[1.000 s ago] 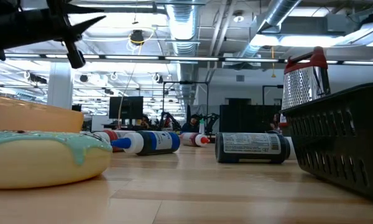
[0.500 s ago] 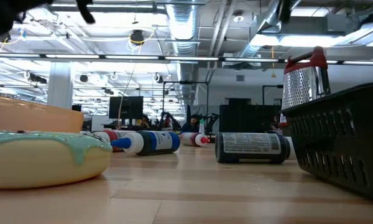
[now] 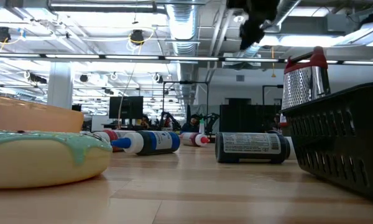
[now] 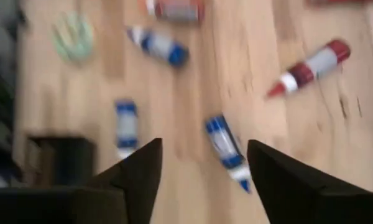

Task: Pick & Place Food Item
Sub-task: Put the top blue food coloring bottle into the transparent bin

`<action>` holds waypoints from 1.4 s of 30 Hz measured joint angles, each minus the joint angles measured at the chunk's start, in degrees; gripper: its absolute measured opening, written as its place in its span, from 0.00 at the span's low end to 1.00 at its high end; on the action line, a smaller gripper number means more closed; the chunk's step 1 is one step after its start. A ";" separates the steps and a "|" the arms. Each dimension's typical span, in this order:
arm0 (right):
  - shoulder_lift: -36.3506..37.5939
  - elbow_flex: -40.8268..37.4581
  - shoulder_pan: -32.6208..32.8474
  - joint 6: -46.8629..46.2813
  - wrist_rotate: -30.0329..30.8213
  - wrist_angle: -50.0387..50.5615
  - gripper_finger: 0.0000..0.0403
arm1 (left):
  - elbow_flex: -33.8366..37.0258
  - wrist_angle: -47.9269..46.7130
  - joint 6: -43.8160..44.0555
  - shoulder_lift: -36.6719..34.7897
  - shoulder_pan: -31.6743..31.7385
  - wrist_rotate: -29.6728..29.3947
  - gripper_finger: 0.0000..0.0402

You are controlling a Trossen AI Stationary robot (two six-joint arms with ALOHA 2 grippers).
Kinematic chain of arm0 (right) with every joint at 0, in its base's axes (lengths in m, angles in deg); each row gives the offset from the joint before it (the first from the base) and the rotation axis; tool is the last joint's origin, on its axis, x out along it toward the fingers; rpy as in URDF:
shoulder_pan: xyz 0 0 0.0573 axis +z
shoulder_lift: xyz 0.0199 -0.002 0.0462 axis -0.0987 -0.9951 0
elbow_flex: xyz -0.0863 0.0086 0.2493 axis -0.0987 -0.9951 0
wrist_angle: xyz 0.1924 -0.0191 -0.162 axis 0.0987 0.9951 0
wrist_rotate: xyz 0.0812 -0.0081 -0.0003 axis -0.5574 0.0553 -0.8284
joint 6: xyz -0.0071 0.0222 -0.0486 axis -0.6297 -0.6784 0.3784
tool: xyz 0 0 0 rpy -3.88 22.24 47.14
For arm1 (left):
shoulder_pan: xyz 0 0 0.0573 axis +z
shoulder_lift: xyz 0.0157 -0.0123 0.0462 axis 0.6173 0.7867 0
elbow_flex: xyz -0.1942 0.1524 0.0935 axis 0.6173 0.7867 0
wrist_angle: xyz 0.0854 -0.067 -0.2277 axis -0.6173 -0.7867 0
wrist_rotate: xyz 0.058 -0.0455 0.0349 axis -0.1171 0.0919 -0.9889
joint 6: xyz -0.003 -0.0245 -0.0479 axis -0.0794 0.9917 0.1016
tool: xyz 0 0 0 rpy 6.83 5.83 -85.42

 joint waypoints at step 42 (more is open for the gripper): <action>-8.59 -35.51 0.82 16.07 6.99 -39.19 0.61 | -0.21 0.03 2.89 9.07 -0.04 -1.72 0.52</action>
